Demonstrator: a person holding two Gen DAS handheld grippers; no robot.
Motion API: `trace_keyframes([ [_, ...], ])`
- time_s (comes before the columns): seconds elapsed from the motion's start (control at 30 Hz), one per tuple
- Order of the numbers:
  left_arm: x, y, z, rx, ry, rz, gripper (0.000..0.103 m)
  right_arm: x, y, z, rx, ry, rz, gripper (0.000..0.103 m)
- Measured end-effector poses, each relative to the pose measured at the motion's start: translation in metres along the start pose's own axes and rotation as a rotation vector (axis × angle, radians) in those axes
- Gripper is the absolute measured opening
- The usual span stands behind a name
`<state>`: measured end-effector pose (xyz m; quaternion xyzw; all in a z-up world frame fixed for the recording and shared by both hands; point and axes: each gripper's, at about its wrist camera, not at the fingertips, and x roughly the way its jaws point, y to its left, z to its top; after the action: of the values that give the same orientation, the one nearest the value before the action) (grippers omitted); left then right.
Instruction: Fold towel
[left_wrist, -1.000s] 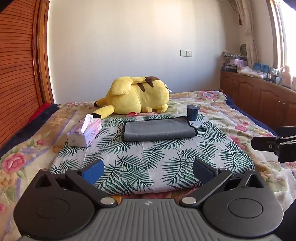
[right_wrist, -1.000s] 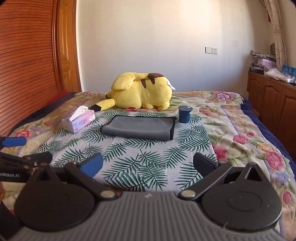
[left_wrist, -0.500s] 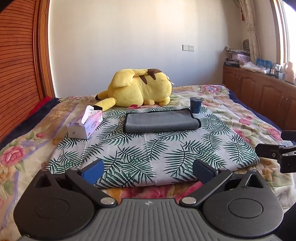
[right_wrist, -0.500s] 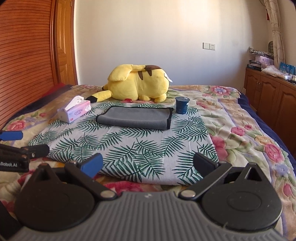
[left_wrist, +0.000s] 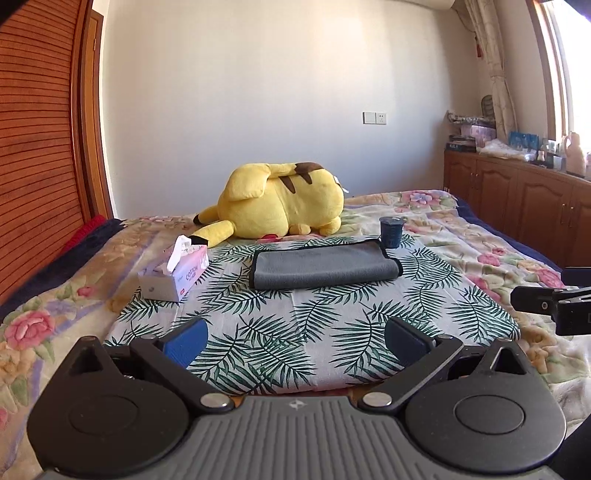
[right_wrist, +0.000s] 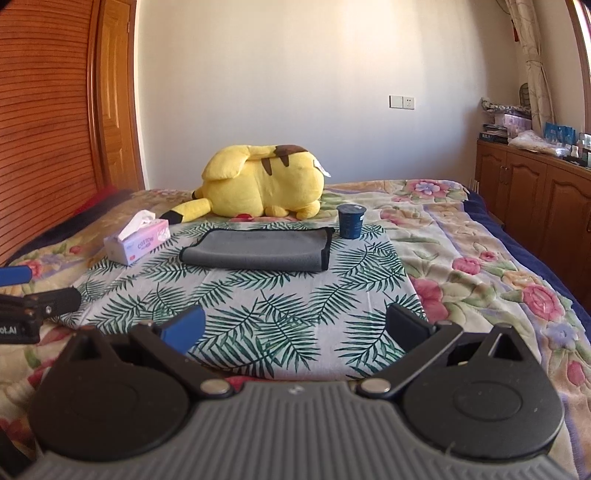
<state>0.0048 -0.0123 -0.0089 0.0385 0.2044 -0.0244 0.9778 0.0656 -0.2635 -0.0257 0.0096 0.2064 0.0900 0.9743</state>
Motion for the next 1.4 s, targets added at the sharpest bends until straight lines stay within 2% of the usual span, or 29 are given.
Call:
trace_keyframes([
  [0.57,-0.017,0.004,0.003,-0.022,-0.092,-0.001,0.087,-0.014,0.001,0.000,-0.021,-0.099,-0.032,0.103],
  [1.4,-0.017,0.005,0.001,-0.017,-0.090,0.005,0.087,-0.016,0.001,-0.001,-0.016,-0.116,-0.049,0.103],
])
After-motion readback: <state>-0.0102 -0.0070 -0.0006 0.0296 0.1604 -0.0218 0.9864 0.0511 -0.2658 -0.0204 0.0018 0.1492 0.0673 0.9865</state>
